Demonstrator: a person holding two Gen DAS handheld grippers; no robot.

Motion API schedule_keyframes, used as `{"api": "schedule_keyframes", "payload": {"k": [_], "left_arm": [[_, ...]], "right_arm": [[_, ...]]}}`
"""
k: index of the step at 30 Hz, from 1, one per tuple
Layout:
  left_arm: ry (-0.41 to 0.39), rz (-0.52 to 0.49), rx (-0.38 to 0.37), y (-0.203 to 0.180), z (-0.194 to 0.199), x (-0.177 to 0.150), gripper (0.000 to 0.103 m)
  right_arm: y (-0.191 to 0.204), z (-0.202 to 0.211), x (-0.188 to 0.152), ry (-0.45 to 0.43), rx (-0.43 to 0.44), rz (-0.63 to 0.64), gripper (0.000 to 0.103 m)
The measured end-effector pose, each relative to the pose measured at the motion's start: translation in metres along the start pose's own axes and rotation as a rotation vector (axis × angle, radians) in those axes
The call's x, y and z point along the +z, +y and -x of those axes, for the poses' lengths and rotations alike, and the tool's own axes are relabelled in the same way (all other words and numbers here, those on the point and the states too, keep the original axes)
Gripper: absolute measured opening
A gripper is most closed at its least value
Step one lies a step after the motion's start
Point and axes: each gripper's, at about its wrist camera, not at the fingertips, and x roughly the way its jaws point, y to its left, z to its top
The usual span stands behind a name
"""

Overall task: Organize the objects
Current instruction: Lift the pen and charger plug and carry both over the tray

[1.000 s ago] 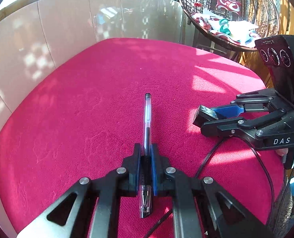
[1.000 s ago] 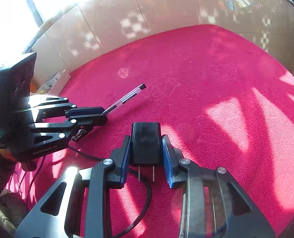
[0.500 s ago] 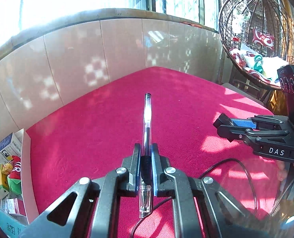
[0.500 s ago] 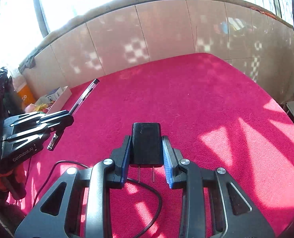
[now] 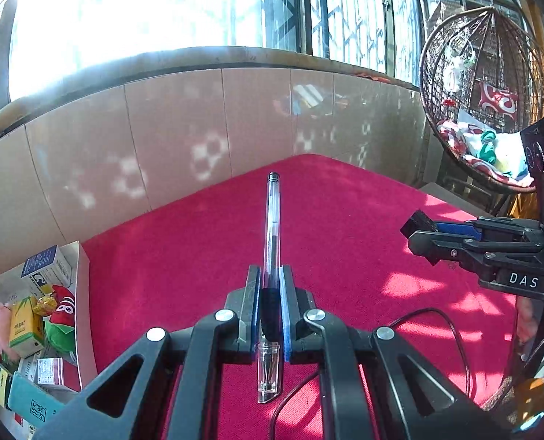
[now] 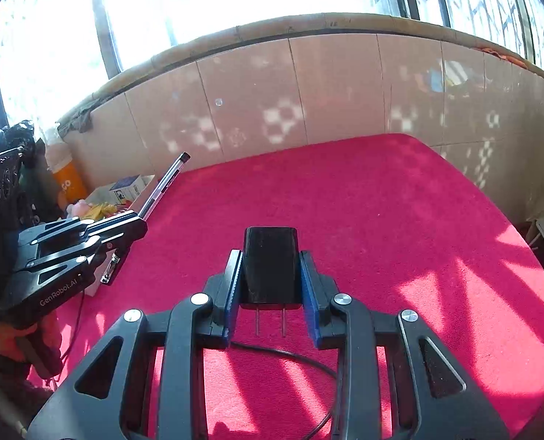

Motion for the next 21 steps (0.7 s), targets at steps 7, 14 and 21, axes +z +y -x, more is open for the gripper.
{"api": "schedule_keyframes", "payload": {"k": [7,14,21], "left_arm": [[-0.037,0.052,0.043,0.02,0.015,0.001,0.007],[-0.06,0.108,0.108,0.047,0.03,-0.001,0.007],[-0.098,0.184,0.167,0.077,0.051,-0.008,0.007]], "right_arm": [[0.025,0.002,0.01,-0.015,0.02,0.045,0.029],[0.047,0.001,0.022,-0.024,0.046,0.065,0.029],[0.071,-0.002,0.035,-0.029,0.075,0.092,0.029]]}}
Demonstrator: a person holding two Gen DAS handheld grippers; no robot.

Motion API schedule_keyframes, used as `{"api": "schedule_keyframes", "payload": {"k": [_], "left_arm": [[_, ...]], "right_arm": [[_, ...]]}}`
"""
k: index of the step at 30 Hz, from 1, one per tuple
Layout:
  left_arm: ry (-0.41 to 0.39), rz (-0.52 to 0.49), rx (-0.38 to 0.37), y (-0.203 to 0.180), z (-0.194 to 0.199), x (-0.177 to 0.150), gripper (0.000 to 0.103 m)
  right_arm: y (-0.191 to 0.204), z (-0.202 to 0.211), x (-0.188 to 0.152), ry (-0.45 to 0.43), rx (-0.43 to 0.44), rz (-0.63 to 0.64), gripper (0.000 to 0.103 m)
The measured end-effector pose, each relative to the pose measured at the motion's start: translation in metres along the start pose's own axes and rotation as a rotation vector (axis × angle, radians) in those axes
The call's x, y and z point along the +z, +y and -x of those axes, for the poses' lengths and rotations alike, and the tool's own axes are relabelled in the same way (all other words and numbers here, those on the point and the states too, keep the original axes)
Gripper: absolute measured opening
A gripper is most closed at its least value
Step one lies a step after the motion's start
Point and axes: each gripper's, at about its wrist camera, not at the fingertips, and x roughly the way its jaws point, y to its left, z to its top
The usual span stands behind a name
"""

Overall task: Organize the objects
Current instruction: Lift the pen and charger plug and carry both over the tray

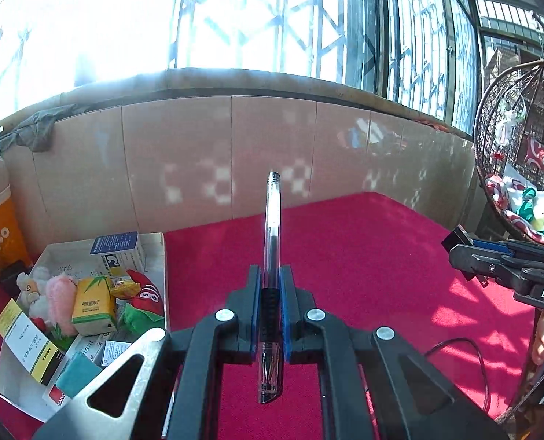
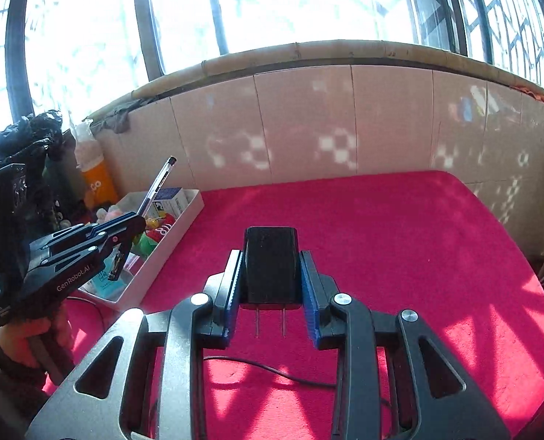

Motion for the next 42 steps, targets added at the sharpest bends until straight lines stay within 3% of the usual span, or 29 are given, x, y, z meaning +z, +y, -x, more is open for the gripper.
{"api": "schedule_keyframes", "payload": {"k": [19,42], "left_arm": [[-0.091,0.131,0.133,0.081,0.042,-0.003,0.007],[-0.115,0.197,0.331,0.166,0.069,-0.01,0.007]], "right_arm": [[0.081,-0.043,0.037,0.027,0.105,0.084,0.029],[0.184,-0.105,0.058,0.092,0.216,0.166,0.029]]}}
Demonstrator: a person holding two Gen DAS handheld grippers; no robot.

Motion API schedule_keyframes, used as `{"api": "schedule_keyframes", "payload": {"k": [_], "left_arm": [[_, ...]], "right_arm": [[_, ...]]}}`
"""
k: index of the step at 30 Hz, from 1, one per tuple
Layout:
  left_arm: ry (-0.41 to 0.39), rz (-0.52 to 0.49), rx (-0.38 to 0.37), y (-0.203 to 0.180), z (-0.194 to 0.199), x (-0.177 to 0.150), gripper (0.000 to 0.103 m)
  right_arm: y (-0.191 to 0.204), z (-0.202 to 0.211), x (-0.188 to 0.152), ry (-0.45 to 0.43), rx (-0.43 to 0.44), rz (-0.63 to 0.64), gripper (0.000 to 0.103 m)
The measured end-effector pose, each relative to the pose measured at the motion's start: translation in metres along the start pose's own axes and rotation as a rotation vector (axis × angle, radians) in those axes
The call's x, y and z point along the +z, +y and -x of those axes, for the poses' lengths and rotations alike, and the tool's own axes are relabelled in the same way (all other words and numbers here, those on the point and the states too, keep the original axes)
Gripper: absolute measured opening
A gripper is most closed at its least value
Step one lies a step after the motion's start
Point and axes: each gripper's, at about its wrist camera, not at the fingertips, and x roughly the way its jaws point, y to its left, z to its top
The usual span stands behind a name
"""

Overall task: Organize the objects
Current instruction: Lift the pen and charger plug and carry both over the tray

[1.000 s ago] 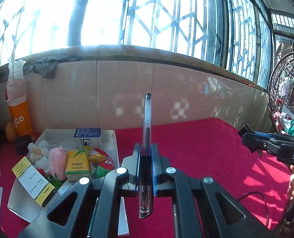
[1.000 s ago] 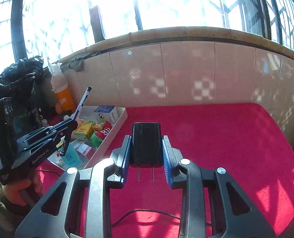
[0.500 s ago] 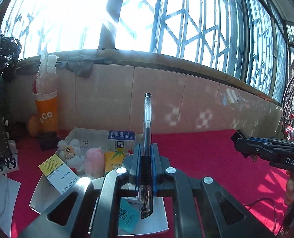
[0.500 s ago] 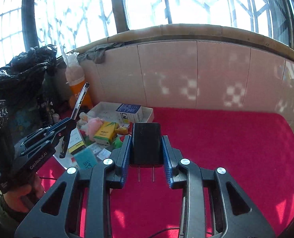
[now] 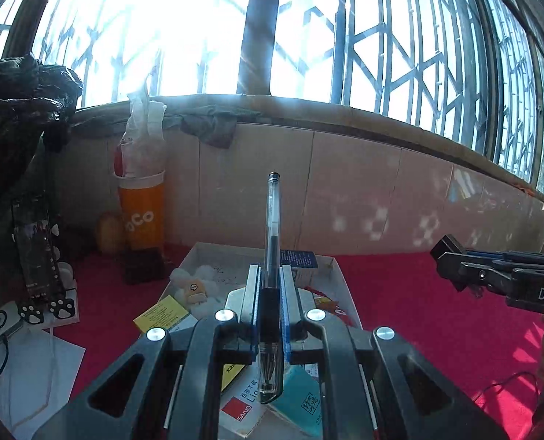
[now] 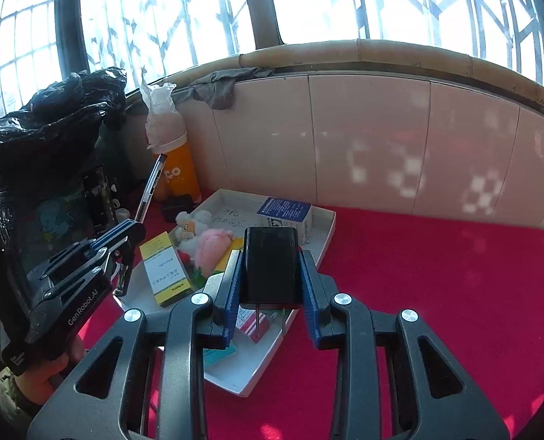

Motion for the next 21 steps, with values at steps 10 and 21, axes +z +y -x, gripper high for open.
{"api": "schedule_keyframes", "payload": {"k": [10,21], "left_arm": [[0.048,-0.018,0.051,0.019,-0.025,0.0,0.008],[0.235,0.008,0.024,0.04,-0.099,0.002,0.008]], "right_arm": [[0.022,-0.035,0.01,0.043,0.028,-0.011,0.029],[0.031,-0.092,0.009,0.132,0.021,-0.073,0.029]]}}
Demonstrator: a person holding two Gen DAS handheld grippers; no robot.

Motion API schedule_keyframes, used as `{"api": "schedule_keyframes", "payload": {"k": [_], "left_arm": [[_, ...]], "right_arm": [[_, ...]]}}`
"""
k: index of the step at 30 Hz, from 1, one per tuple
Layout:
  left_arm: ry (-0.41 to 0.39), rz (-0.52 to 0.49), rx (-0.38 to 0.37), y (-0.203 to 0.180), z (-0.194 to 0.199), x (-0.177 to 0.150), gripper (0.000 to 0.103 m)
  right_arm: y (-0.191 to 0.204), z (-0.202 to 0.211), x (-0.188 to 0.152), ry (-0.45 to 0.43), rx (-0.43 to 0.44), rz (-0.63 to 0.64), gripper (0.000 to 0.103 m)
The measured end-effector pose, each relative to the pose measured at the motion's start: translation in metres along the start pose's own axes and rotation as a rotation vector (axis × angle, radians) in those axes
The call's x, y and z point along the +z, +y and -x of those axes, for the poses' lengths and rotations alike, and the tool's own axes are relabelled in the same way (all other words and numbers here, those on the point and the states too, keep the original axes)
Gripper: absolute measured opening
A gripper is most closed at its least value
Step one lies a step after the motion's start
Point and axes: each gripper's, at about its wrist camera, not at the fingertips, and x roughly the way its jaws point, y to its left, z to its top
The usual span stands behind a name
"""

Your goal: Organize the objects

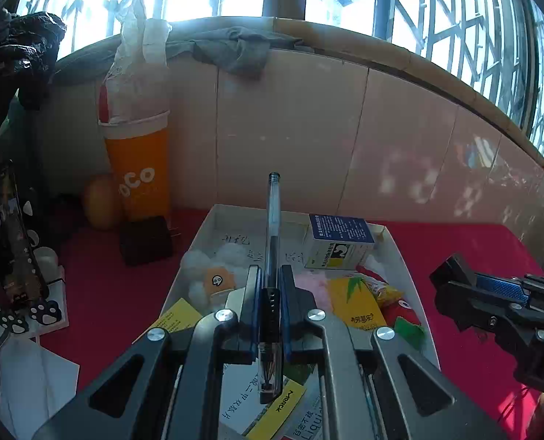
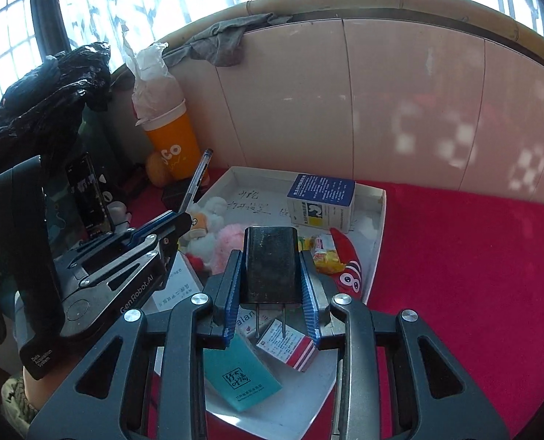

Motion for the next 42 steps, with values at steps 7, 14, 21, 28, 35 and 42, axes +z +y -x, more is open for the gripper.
{"api": "schedule_keyframes", "payload": {"k": [7,14,21,28,35,42], "left_arm": [[0.06,-0.045,0.017,-0.007,-0.029,-0.003,0.008],[0.083,-0.066,0.026,-0.008,-0.035,-0.005,0.016],[0.005,0.022,0.137,0.013,-0.019,-0.002,0.103],[-0.023,-0.001,0.205,0.005,-0.005,-0.003,0.103],[-0.068,0.006,0.227,-0.002,0.023,-0.007,0.103],[-0.079,0.026,0.247,-0.013,0.051,-0.015,0.103]], "right_arm": [[0.005,-0.026,-0.008,0.045,-0.014,-0.002,0.029],[0.007,-0.038,-0.016,0.06,-0.025,0.015,0.031],[-0.009,-0.029,-0.02,0.013,-0.071,-0.041,0.082],[-0.009,-0.02,-0.029,-0.009,-0.105,-0.027,0.082],[-0.013,-0.004,-0.031,-0.06,-0.156,-0.018,0.082],[-0.026,0.016,-0.029,-0.111,-0.201,-0.071,0.082]]}}
